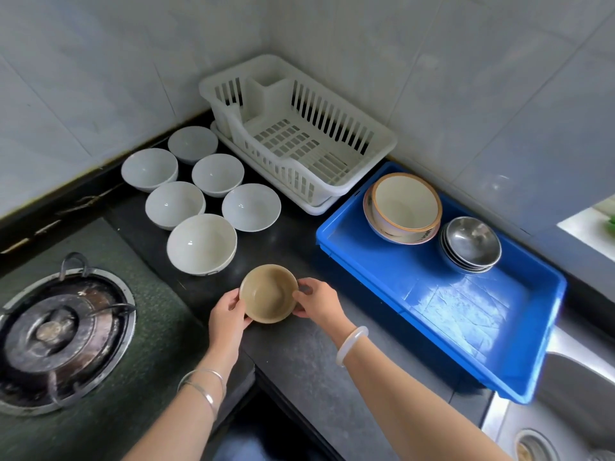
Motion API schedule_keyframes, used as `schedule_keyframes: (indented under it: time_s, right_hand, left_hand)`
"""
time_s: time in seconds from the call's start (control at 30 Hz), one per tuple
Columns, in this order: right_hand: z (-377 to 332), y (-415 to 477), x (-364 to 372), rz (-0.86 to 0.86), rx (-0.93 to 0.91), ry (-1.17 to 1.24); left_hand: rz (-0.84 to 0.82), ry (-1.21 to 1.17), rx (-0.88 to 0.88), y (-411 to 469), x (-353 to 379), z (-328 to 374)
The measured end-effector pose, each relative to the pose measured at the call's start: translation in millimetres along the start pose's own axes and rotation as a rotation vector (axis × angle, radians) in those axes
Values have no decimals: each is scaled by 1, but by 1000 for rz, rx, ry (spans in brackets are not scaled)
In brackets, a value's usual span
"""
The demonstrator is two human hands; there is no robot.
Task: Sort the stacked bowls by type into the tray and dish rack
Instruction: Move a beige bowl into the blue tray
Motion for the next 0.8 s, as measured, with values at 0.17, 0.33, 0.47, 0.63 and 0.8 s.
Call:
schedule_keyframes:
  time_s: [0.17,0.33,0.47,0.63,0.8]
  right_hand:
    - [2,-10,-17,111,-25,142]
    - [15,-31,-73,302,-58,309]
    - [37,-46,-117,422,-49,444]
    - [91,-66,-174,587,4,619]
    - [160,-88,-207,709,122,815]
  left_hand:
    - [-58,-15,41,-10,24,20]
    - [-211,-45,59,-30,78,47]
    - [-346,-40,38,-49,128,56]
    - [-539,53,-33,-84,212,40]
    - [-684,152,-105,-119,287,0]
Point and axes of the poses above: each hand's wrist, its own y-axis towards the middle knuckle, its own x-axis out of the palm, z = x × y, the point moved 4 cm from there along y, towards the middle knuckle, and after that the axes turned 10 degrees about -y, right-handed, at the moved point
